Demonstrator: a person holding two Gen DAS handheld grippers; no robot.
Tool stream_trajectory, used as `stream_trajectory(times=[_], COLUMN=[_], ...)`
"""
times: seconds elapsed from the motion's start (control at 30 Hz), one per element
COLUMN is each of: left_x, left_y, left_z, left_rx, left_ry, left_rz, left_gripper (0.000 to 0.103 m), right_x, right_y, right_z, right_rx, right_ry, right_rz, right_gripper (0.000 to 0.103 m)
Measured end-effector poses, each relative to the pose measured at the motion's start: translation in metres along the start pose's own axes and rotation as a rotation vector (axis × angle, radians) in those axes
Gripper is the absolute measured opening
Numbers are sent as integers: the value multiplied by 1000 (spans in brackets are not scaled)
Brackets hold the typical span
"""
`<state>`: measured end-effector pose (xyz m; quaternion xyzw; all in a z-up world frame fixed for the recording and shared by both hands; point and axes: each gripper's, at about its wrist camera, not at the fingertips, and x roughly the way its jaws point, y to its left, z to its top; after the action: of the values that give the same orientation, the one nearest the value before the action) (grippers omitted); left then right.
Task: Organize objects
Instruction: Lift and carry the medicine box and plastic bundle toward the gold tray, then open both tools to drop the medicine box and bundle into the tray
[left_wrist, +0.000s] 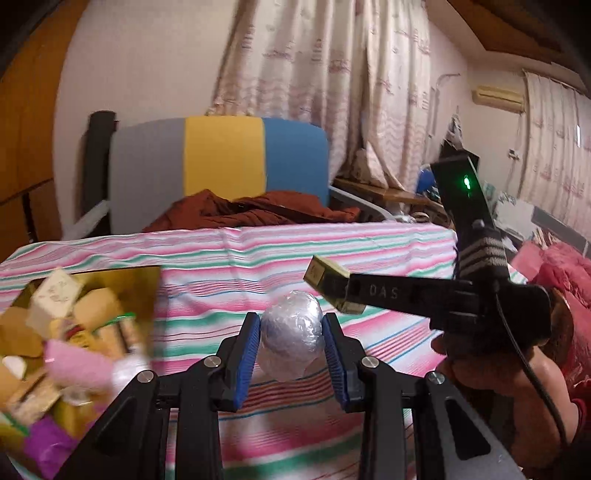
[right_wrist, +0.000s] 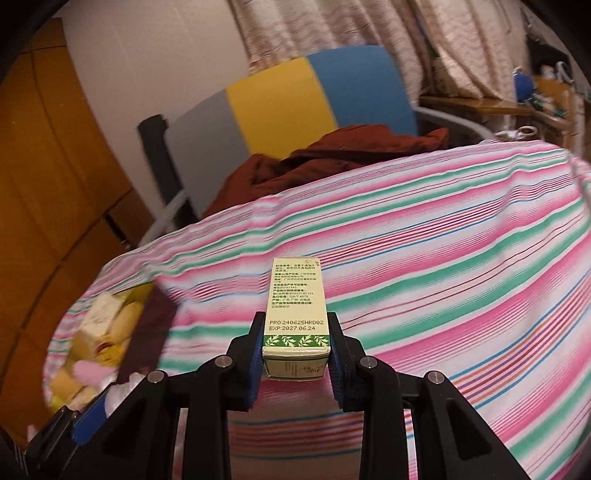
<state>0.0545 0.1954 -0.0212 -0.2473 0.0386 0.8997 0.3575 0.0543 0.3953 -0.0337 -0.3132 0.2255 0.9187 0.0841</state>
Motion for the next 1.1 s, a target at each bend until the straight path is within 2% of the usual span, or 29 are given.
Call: stream_trajectory(times=[0.23, 0.43, 0.67, 0.87, 0.93, 1.0, 1.1], left_x=[-34, -51, -54, -49, -47, -49, -52], left_y=[59, 123, 183, 212, 219, 223, 231], left_z=[-1, 5, 2, -8, -12, -14, -15], left_rx=[-116, -215, -290, -360, -379, -394, -413], left_ry=[-27, -38, -2, 55, 68, 71, 65], left_rz=[113, 244, 328, 335, 340, 342, 346], left_gripper=[34, 34, 34, 34, 34, 34, 36], right_x=[3, 11, 37, 64, 72, 71, 56], right_y=[73, 135, 187, 213, 217, 215, 210], right_z=[-11, -18, -23, -28, -30, -31, -33], right_rx=[-101, -190, -256, -268, -263, -236, -223], right_ry=[44, 70, 130, 169, 202, 204, 165], right_rz=[131, 221, 230, 217, 215, 222, 228], right_gripper=[30, 30, 30, 31, 39, 56, 66])
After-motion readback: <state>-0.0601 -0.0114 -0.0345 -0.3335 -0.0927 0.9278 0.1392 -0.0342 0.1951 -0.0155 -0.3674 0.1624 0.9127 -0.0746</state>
